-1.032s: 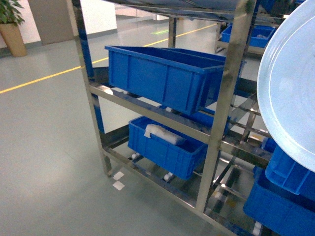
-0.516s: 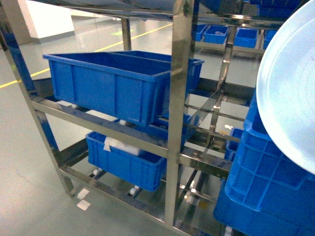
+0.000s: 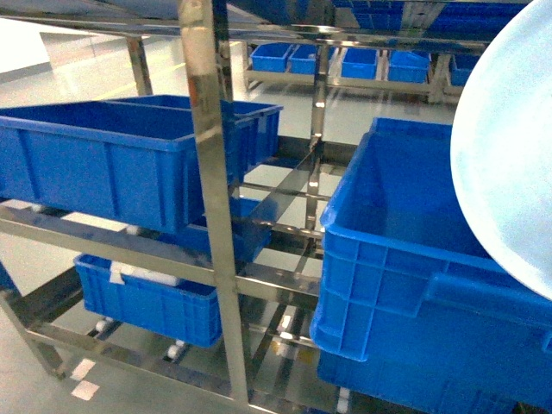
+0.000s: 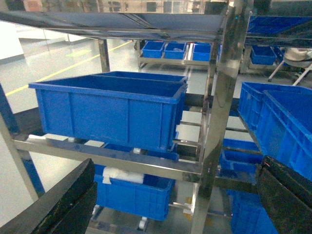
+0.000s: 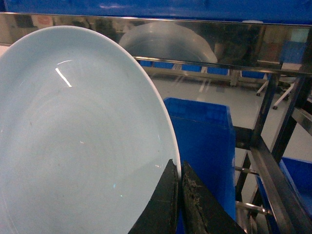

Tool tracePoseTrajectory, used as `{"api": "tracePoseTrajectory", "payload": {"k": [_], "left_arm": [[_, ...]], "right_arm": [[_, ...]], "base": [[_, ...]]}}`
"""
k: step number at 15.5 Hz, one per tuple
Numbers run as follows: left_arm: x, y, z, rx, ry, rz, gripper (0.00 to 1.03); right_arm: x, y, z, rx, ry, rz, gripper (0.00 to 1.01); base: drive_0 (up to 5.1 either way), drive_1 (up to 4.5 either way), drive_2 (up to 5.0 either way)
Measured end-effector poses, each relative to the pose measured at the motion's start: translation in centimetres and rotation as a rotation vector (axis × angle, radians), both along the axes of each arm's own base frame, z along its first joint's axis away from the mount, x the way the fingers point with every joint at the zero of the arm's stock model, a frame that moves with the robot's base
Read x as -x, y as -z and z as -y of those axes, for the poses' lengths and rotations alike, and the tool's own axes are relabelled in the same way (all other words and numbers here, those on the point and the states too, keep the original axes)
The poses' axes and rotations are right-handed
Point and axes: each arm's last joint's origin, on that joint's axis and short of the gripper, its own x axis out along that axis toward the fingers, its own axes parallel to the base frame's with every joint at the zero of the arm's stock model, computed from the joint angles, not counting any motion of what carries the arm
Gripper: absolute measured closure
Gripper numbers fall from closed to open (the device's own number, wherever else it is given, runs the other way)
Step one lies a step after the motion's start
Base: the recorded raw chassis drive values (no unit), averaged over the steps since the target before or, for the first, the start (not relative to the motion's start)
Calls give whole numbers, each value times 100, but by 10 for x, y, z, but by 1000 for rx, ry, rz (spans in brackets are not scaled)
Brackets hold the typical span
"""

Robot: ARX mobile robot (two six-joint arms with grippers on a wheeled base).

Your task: Place blue tray on left shelf second layer neatly

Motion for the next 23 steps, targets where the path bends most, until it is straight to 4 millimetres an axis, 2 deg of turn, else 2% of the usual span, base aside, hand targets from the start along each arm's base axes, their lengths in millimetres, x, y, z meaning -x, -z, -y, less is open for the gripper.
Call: {"api": "tracePoseTrajectory", "payload": {"k": [4,12,14,16,17,19,21,23], "left_arm": [[0,0,0,0,1,2,5],[0,0,0,0,1,1,5],[0,0,0,0,1,1,5],[0,0,0,0,1,1,5],[0,0,0,0,1,1,5],[0,0,0,0,1,1,5],[0,0,0,0,1,1,5],[0,0,0,0,1,1,5]], "right_arm": [[0,0,0,0,2,3,99],[-1,1,0,-1,2,-9,99],[0,8,6,-54,-2,-79,99],[-3,23,17,-193,20,-213,99],[-8,29,16,-259,3,-276,99],[-25,26,12,-324,-11,-279,99],[-43,25,10,-344,27,-244,99],[-61,36,6,-346,102,-272,99]], "base": [[-120,296,-535],[0,0,0],[0,0,0],[0,0,0],[0,0,0],[0,0,0],[0,0,0],[0,0,0]]}}
